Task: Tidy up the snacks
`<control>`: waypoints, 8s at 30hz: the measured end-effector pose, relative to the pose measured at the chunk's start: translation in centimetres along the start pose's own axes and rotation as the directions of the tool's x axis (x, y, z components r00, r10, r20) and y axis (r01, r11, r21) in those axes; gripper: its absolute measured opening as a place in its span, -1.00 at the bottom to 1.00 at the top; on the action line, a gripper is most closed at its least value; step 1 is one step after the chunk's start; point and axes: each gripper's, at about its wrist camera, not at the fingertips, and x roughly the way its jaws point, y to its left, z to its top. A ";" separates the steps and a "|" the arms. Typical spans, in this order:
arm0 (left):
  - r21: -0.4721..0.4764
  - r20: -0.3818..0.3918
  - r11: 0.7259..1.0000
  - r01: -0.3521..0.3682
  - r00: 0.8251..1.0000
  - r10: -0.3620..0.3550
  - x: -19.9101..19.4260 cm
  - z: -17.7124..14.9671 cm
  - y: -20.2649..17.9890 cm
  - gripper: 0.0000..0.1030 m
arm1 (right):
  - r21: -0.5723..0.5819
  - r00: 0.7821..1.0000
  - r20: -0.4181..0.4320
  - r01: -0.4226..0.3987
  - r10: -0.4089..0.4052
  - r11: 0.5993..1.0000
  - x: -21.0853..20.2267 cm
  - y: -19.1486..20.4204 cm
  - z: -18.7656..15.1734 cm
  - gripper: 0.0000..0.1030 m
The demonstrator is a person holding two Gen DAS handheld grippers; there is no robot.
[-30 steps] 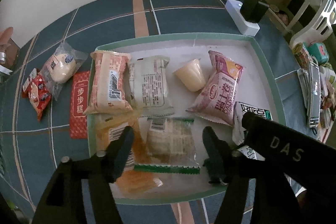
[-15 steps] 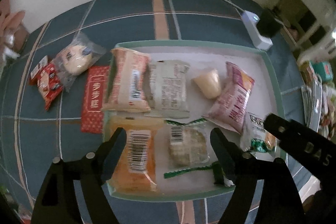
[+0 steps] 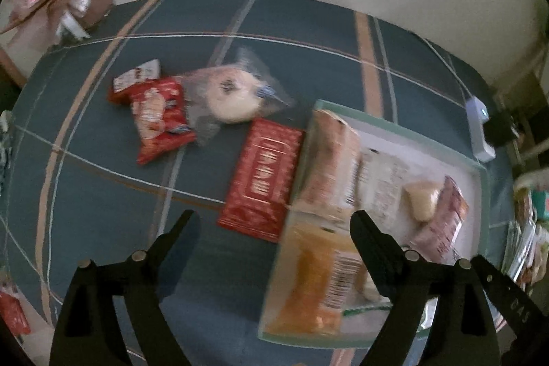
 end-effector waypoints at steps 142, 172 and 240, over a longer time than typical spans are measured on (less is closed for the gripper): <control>-0.183 -0.005 0.983 0.001 1.000 -0.002 7.2 7.8 14.1 -0.35 | -0.430 0.981 -0.004 -0.179 0.196 0.885 7.7 27.0 -4.8 0.12; -0.218 -0.017 0.976 -0.007 1.000 0.003 7.1 7.9 16.5 -0.35 | -0.437 0.984 0.057 -0.126 0.168 0.891 9.4 28.7 -4.6 0.16; -0.212 0.170 0.975 0.071 0.985 -0.035 -1.1 8.4 16.6 -0.39 | -0.448 0.978 0.017 -0.178 0.208 0.876 3.1 29.3 -4.5 -0.05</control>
